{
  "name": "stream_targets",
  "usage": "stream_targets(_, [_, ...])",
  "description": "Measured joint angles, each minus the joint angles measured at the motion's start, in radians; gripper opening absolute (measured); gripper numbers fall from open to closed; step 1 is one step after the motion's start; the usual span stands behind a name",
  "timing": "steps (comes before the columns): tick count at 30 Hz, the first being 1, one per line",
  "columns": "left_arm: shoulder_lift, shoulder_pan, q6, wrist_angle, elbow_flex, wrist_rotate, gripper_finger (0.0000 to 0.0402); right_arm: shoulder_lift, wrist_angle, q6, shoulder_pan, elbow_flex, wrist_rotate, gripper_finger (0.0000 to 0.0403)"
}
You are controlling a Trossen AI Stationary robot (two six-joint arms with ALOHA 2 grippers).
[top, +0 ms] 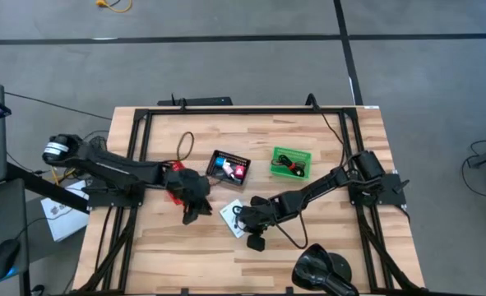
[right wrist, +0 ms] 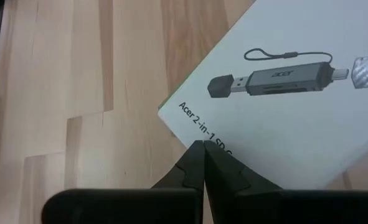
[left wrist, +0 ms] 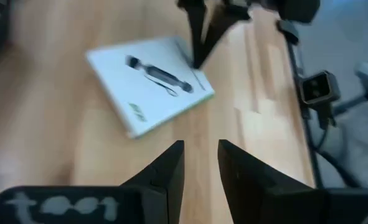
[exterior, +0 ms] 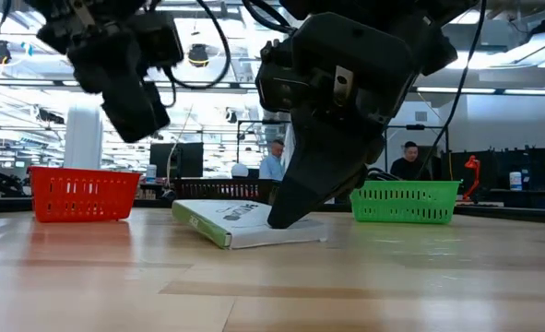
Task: Pick and place items into bin
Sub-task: Put the white card reader box into the red bin
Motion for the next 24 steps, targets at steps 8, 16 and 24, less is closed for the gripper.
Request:
stream_targets(8, [0.187,0.028,0.052,0.090,0.039,0.107,0.0085,0.000,0.007,0.000,-0.002,-0.001,-0.001,0.0000])
stream_targets(16, [0.273,0.089,0.134,0.018,0.125,0.172,0.0085,0.000,0.014,0.000,-0.002,-0.001,-0.004,0.0000])
stream_targets(24, [0.267,0.131,0.205,-0.098,0.172,0.187,0.0088,0.000,0.014,0.000,-0.002,-0.001,-0.004,0.0000])
